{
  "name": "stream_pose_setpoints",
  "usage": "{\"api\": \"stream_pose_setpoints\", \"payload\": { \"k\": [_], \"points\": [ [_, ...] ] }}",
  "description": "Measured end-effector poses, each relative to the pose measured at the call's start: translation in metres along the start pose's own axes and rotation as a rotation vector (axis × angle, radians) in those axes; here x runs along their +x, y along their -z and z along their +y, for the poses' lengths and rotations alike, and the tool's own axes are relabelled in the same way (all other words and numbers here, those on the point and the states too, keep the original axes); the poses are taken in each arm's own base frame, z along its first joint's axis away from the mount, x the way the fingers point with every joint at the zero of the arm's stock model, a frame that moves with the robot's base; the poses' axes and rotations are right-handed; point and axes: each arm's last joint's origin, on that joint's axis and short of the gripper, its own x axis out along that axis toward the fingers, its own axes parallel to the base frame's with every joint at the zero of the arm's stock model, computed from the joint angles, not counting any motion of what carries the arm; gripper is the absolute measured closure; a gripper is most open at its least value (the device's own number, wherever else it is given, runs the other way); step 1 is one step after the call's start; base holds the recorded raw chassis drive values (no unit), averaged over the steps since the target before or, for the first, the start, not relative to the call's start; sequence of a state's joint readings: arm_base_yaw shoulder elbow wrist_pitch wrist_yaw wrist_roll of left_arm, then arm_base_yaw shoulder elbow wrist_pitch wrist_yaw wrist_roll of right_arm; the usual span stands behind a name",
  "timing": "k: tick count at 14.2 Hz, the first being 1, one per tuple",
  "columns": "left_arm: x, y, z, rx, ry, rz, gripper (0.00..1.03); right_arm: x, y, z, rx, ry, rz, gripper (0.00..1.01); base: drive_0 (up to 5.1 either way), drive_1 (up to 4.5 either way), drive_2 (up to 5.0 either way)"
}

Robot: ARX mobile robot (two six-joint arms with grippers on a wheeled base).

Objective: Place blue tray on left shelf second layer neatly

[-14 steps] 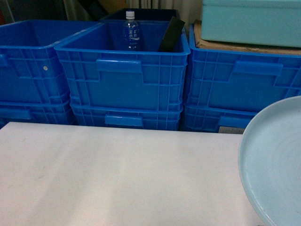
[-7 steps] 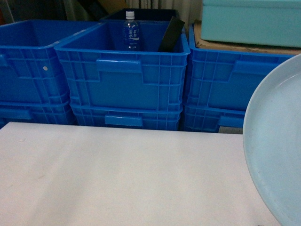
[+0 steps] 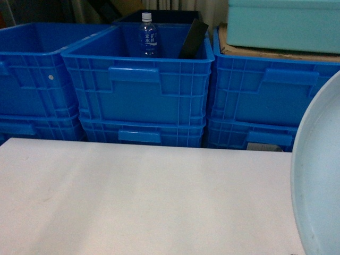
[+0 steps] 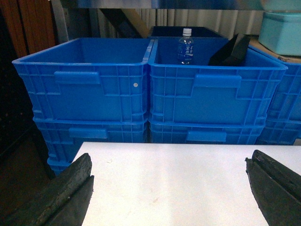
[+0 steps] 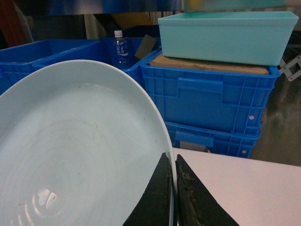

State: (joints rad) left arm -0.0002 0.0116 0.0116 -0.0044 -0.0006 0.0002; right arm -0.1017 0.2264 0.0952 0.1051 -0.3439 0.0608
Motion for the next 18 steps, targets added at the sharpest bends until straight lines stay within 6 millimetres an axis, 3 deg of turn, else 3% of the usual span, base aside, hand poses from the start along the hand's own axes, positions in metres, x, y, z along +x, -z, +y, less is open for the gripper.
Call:
{"api": "stream_pose_setpoints", "payload": {
  "k": [18],
  "points": [
    [0.0000, 0.0000, 0.0001, 0.000, -0.002, 0.000, 0.05, -0.0029, 0.0024, 0.0068, -0.042, 0.022, -0.047, 0.99, -0.3, -0.32, -0.3]
  ]
}}
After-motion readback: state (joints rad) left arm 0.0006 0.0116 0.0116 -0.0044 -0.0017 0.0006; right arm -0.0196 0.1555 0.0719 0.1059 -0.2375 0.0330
